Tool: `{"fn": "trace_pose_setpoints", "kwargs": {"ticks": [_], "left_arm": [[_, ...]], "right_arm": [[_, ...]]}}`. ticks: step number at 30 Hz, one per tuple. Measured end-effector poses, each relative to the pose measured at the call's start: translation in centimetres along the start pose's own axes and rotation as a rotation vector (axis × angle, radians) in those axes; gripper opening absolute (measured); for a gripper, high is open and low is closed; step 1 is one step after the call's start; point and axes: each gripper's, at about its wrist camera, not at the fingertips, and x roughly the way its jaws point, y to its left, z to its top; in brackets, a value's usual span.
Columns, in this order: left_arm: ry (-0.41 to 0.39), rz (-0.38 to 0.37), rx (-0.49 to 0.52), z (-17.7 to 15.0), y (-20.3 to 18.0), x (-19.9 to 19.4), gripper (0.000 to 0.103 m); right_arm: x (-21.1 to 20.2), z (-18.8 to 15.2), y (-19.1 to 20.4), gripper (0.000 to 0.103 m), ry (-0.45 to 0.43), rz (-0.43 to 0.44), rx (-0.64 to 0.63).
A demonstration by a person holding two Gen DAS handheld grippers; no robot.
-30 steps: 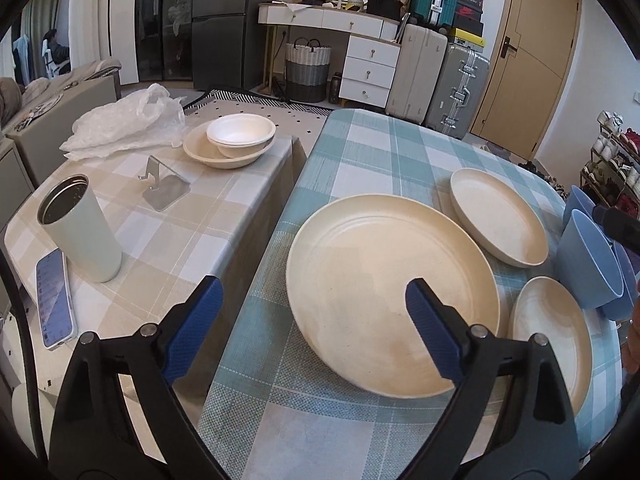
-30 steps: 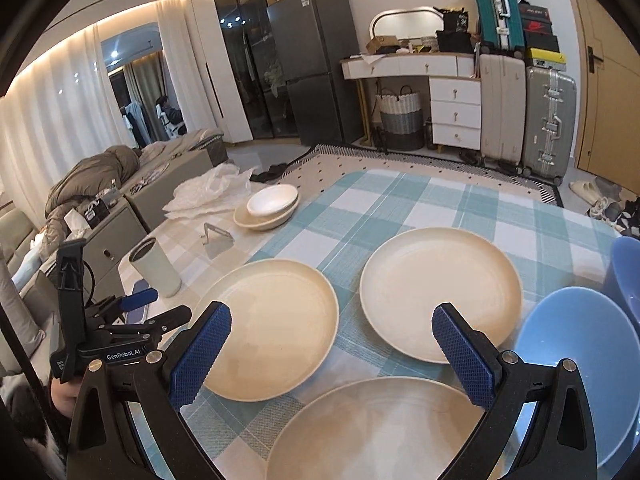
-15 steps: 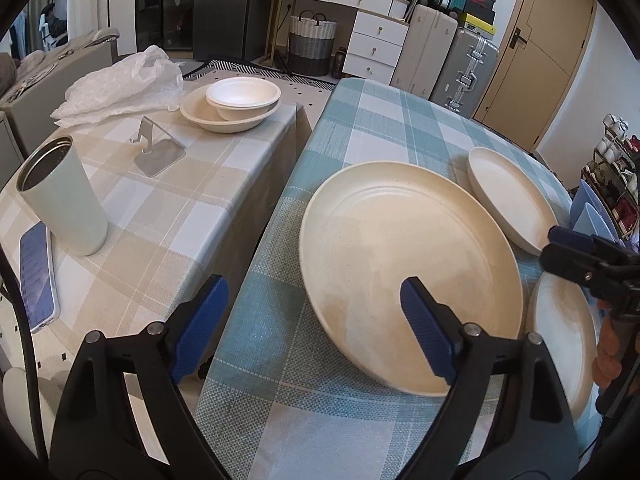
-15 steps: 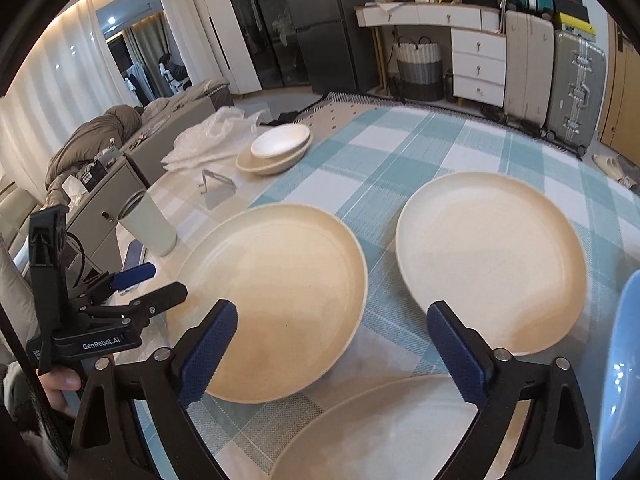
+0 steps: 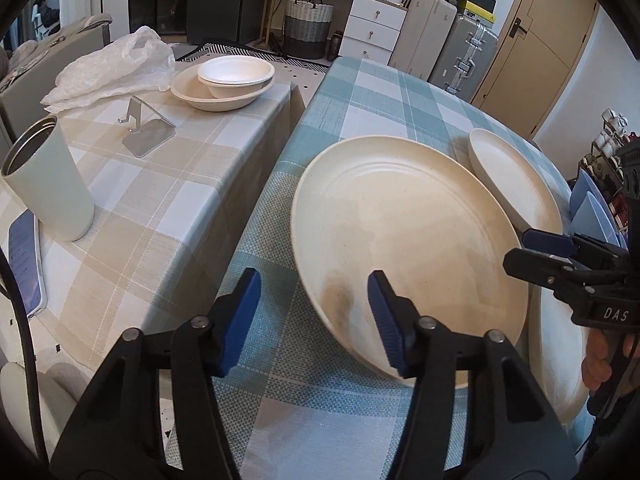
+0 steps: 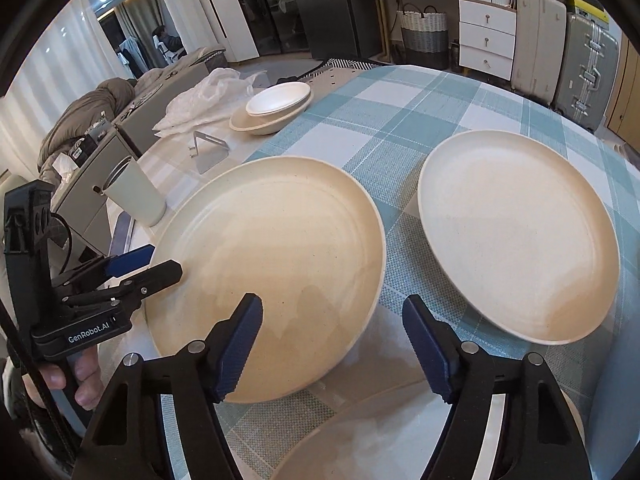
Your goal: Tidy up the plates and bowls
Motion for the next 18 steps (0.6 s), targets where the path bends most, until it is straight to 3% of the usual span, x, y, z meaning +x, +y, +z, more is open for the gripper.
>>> {"fn": "trace_pose_setpoints", "kwargs": {"ticks": [9,14,18], "left_arm": [[0.019,-0.01,0.004,-0.3,-0.1,0.5,0.027],[0.02,-0.033,0.007,-0.4,-0.2,0.4,0.02],[0.016,-0.027,0.01,-0.5,-0.3,0.4,0.019]], "right_arm": [[1.2,-0.3,0.7,0.059,0.023,-0.022,-0.013],[1.2,-0.1,0.5,0.049,0.022,-0.041,-0.006],[1.1,-0.2,0.5,0.049,0.02,-0.042,-0.004]]}}
